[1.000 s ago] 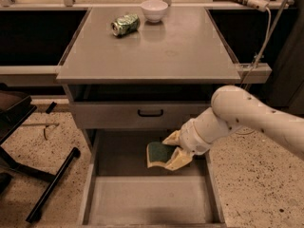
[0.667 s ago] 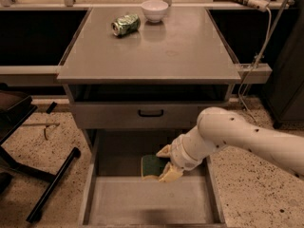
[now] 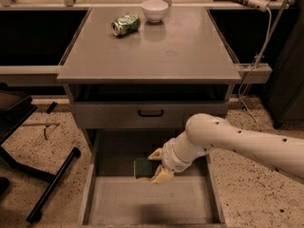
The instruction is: Place sponge into middle drawer
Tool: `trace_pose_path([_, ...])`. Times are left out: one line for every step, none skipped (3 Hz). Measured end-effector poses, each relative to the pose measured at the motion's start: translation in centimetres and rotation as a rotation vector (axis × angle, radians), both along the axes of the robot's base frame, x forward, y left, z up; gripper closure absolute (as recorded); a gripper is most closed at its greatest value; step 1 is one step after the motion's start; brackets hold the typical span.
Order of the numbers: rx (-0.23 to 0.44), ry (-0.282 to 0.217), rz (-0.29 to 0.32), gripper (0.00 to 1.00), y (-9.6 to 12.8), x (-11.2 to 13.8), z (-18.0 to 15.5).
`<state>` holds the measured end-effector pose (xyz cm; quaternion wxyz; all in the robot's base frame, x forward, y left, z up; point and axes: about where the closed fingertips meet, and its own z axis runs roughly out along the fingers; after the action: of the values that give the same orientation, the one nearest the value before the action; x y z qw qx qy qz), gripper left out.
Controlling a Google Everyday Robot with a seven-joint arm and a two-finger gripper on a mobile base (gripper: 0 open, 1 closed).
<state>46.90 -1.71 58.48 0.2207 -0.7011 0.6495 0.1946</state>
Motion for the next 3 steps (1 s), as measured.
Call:
trace_pose_path([0.009,-0.008,-0.013,1.0,0.0,0.1,-0.4])
trace_pose_path([0.014,-0.001,-0.086,1.0,-0.3,-2.1,-5.9])
trace_pose_path([-0.037,-0.007,-0.142,1.0,-0.8,-3.8,-11.9])
